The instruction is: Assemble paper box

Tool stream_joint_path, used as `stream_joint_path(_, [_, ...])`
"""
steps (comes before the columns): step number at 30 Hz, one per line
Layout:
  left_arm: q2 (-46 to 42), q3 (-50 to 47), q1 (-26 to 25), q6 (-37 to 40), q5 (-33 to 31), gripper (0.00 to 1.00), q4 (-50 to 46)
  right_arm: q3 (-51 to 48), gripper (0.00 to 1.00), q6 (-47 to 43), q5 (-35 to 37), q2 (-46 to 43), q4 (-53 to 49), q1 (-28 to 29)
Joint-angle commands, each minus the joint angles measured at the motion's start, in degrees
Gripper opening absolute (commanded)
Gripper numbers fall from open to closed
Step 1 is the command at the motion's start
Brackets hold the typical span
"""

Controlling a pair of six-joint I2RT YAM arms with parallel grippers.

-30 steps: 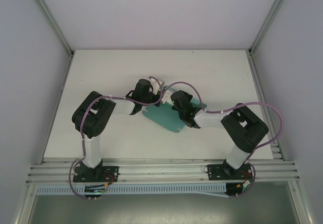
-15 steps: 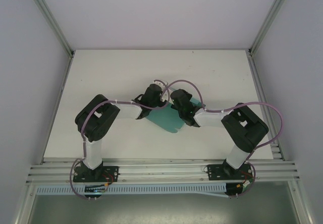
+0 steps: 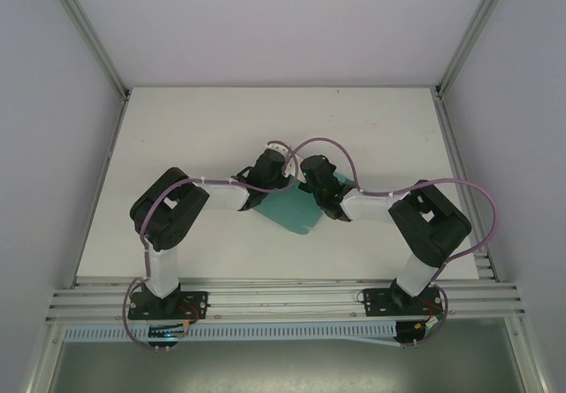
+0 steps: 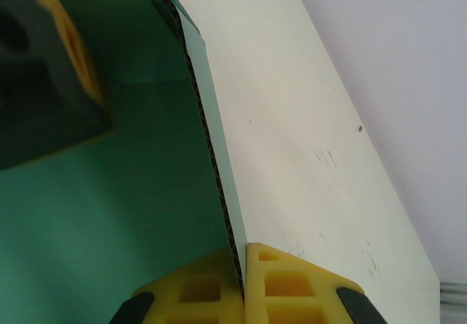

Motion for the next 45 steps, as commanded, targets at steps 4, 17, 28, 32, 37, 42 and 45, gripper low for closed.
stream_joint_path(4, [0.66, 0.28, 3.14, 2.02, 2.64, 0.34, -4.36, 0.52, 0.00, 1.80, -9.17, -1.63, -0.98, 3.03])
stream_joint_path(17, [4.06, 3.03, 4.29, 1.02, 1.02, 0.00, -8.37, 1.12, 0.00, 1.03, -9.34, -2.12, -1.77, 2.97])
stream_joint_path(28, [-2.46, -3.56, 4.38, 1.62, 2.66, 0.00, -0.48, 0.69, 0.31, 9.34, -10.33, -6.01, -3.15, -1.41])
stream_joint_path(32, [-3.31, -5.03, 4.38, 2.84, 5.40, 0.00, 1.78, -0.71, 0.36, 5.06, -15.61, -7.30, -6.83, -5.30])
stream_joint_path(37, [-3.64, -5.77, 4.38, 4.01, 6.30, 0.00, 2.59, 0.20, 0.37, 2.36, -20.72, -6.86, -11.62, -10.24])
stream_joint_path(42, [-2.79, -4.92, 4.37, 4.61, 6.09, 0.00, 1.72, 2.08, 0.28, -0.51, -22.70, -4.97, -13.42, -10.46])
stream_joint_path(45, [-2.18, -3.80, 4.38, 4.05, 6.11, 0.00, 0.42, 1.51, 0.11, -0.98, -21.91, -4.17, -10.05, -9.73])
